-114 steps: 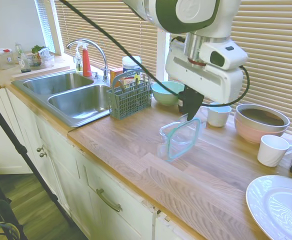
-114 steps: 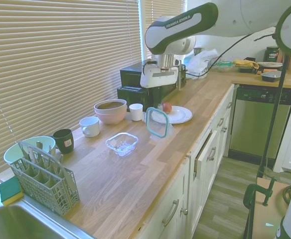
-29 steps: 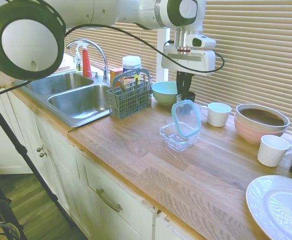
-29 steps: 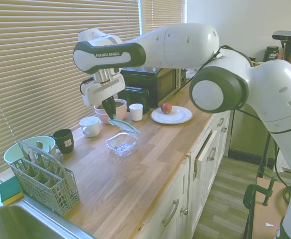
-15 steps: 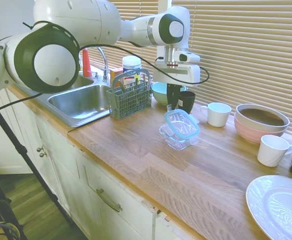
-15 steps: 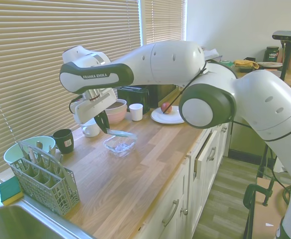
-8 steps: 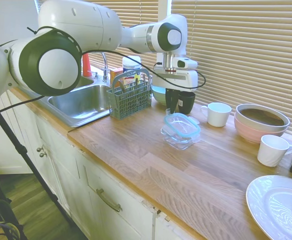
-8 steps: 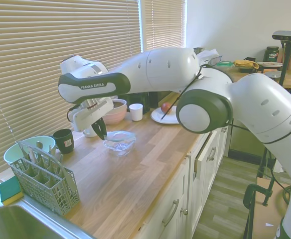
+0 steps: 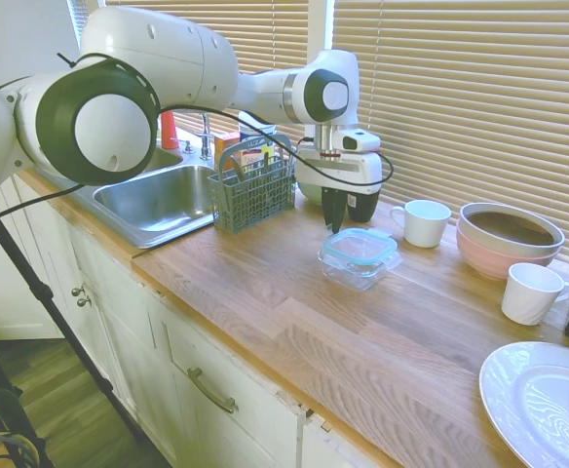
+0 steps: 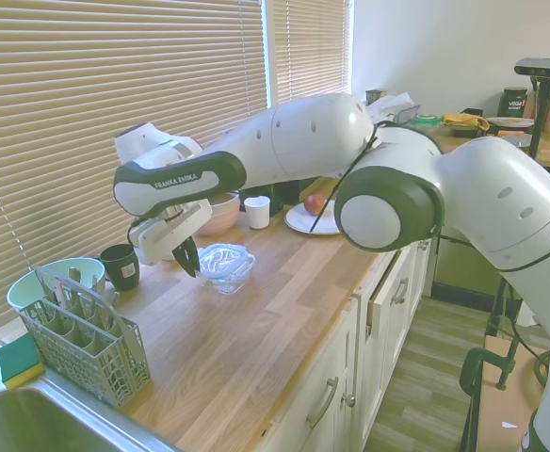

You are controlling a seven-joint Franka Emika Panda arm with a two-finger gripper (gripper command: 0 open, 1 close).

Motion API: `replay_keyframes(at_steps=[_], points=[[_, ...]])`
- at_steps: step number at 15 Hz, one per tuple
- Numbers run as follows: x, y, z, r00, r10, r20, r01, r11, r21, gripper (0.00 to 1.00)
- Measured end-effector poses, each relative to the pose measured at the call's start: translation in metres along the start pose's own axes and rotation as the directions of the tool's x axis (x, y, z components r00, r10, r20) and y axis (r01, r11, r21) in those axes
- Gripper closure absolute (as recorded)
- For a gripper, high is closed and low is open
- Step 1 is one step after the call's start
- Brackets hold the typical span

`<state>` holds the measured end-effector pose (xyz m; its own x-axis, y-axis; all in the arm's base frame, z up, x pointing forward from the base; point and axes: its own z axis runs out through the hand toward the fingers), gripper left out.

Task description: Cover the lid of the food container

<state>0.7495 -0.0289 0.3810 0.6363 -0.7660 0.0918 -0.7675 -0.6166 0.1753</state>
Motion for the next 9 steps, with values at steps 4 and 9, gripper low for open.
replay_keyframes(at_steps=[4, 9], points=[[-0.007, 0.011, 0.001, 1.000, -0.007, 0.009, 0.007, 1.000, 0.002, 1.00], [-0.007, 0.031, 0.001, 1.000, 0.008, 0.020, -0.008, 1.000, 0.006, 1.00]])
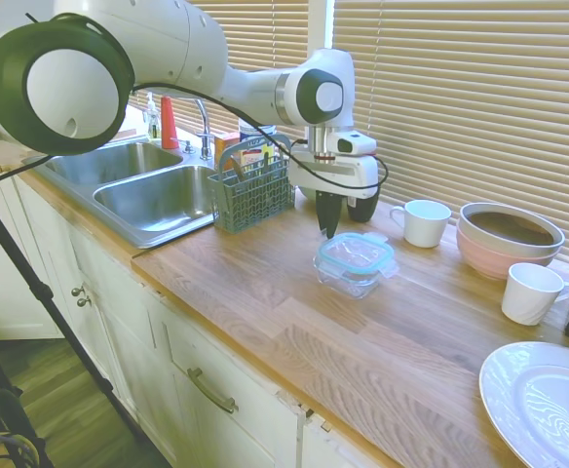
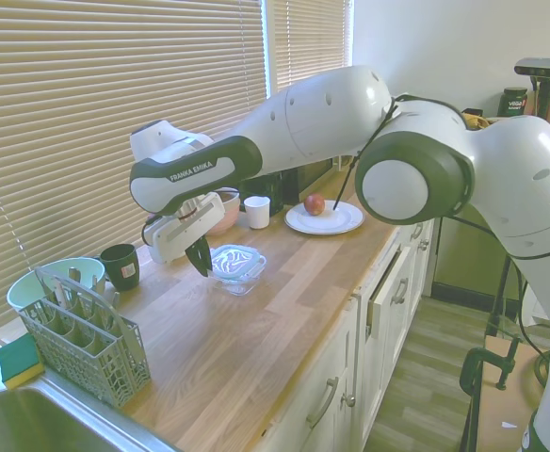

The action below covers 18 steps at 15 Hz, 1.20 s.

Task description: Cover the lid of the food container

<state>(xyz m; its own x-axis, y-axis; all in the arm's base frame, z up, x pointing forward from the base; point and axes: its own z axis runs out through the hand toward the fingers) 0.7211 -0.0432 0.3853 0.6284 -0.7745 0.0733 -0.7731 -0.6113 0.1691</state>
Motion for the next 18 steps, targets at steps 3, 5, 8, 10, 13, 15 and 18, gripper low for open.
replay_keyframes(at_steps=[3, 5, 8, 10, 13, 15, 18], points=[[0.002, 0.013, -0.010, 1.000, 0.009, 0.001, -0.009, 1.000, 0.009, 1.00], [0.000, 0.017, -0.014, 1.000, 0.007, 0.004, -0.007, 1.000, 0.010, 1.00], [-0.005, 0.015, -0.008, 1.000, -0.001, 0.016, 0.001, 1.000, 0.001, 0.00], [-0.006, 0.015, -0.006, 1.000, -0.002, 0.019, 0.002, 1.000, -0.001, 0.00], [-0.007, 0.015, -0.005, 1.000, -0.003, 0.020, 0.003, 1.000, -0.002, 0.00], [-0.006, 0.015, -0.003, 1.000, -0.001, 0.020, 0.001, 1.000, -0.001, 0.00], [-0.004, 0.017, -0.001, 1.000, 0.003, 0.016, -0.003, 1.000, 0.003, 0.00]])
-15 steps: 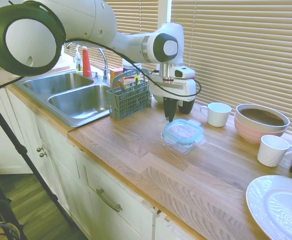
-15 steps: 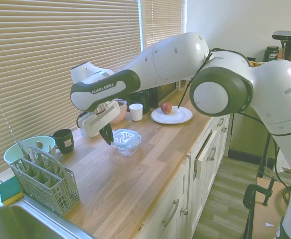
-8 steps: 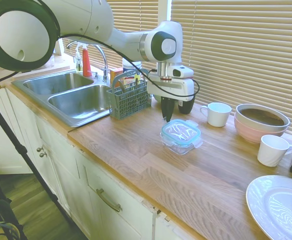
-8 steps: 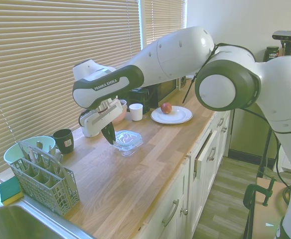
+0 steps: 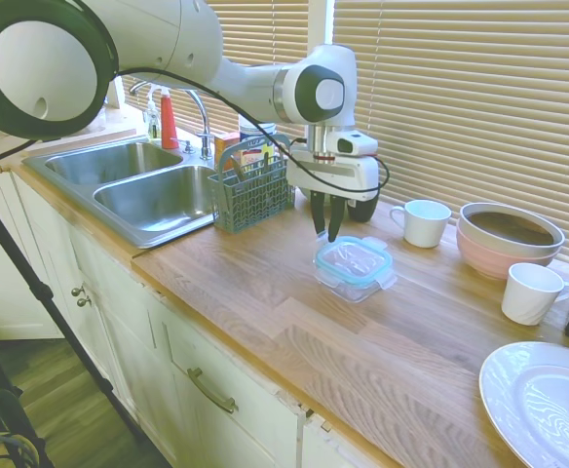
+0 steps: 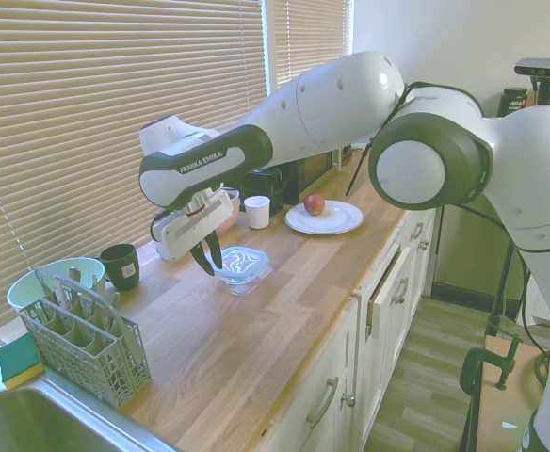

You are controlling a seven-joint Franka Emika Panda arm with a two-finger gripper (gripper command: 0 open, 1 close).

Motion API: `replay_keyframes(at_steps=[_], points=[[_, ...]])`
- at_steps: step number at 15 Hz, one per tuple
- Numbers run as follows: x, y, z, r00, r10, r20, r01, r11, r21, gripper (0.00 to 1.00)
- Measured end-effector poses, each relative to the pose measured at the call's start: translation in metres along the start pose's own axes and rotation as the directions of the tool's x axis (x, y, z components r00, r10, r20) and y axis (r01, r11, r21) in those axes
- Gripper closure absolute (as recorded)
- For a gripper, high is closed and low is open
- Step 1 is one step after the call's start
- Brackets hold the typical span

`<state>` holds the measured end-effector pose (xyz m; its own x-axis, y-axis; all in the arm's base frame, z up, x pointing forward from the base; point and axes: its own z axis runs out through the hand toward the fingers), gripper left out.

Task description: Cover the lid of the food container

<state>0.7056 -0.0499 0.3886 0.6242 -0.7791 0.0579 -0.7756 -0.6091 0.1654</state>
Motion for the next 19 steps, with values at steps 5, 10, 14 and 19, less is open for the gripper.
replay_keyframes(at_steps=[5, 10, 14, 19], points=[[0.000, 0.007, -0.007, 1.000, 0.007, -0.016, -0.007, 1.000, 0.025, 0.00], [-0.014, 0.042, -0.023, 1.000, 0.014, -0.026, -0.012, 0.997, 0.075, 0.00], [-0.055, 0.078, -0.041, 1.000, -0.027, -0.009, 0.028, 0.994, 0.106, 0.00], [-0.102, 0.123, -0.016, 1.000, -0.022, -0.016, 0.024, 0.990, 0.137, 0.00]])
